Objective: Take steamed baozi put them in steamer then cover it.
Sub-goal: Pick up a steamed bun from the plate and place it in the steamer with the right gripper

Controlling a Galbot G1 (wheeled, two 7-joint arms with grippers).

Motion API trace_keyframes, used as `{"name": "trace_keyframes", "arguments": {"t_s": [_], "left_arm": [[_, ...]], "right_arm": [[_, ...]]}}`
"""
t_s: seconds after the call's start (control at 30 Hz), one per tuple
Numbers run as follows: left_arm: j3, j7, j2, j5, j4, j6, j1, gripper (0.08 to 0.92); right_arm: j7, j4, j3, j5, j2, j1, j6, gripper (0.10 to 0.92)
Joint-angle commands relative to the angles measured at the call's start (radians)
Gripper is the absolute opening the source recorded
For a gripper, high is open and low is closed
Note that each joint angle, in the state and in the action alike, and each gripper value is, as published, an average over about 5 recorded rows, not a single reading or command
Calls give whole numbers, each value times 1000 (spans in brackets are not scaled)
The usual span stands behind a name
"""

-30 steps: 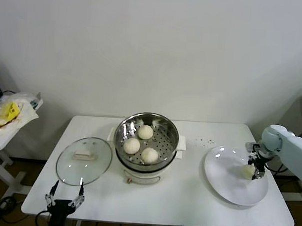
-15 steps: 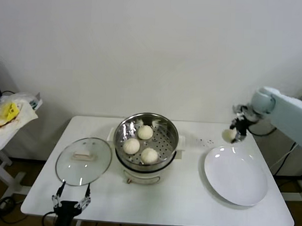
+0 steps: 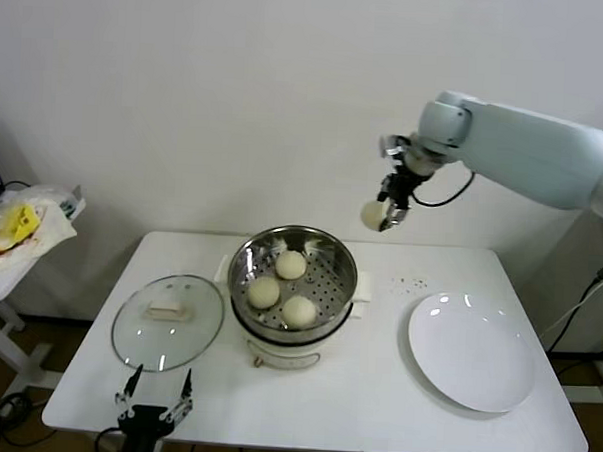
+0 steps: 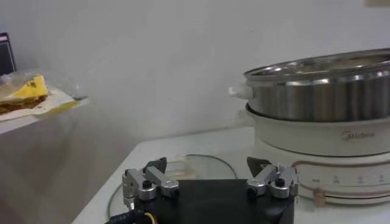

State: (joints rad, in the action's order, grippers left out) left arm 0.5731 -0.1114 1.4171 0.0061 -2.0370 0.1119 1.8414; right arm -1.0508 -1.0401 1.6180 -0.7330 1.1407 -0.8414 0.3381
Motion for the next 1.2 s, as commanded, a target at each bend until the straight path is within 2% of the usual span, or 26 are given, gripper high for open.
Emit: {"name": "trace_keyframes", "arguments": {"t_s": [0.03, 0.93, 1.03, 1.2], "left_arm": [[-5, -9, -18, -1, -12, 14, 13, 823], [20, -15, -49, 2, 29, 27, -12, 823], [19, -14, -48, 2, 30, 24, -15, 823], [19, -13, -48, 4, 29, 23, -14, 823]], "right_arm": [[53, -77, 134, -184, 175, -64, 53, 653], [80, 39, 171, -87, 291, 159, 47, 654], [80, 42, 163, -78, 291, 164, 48, 670], [70, 27, 164, -77, 279, 143, 52, 777]]}}
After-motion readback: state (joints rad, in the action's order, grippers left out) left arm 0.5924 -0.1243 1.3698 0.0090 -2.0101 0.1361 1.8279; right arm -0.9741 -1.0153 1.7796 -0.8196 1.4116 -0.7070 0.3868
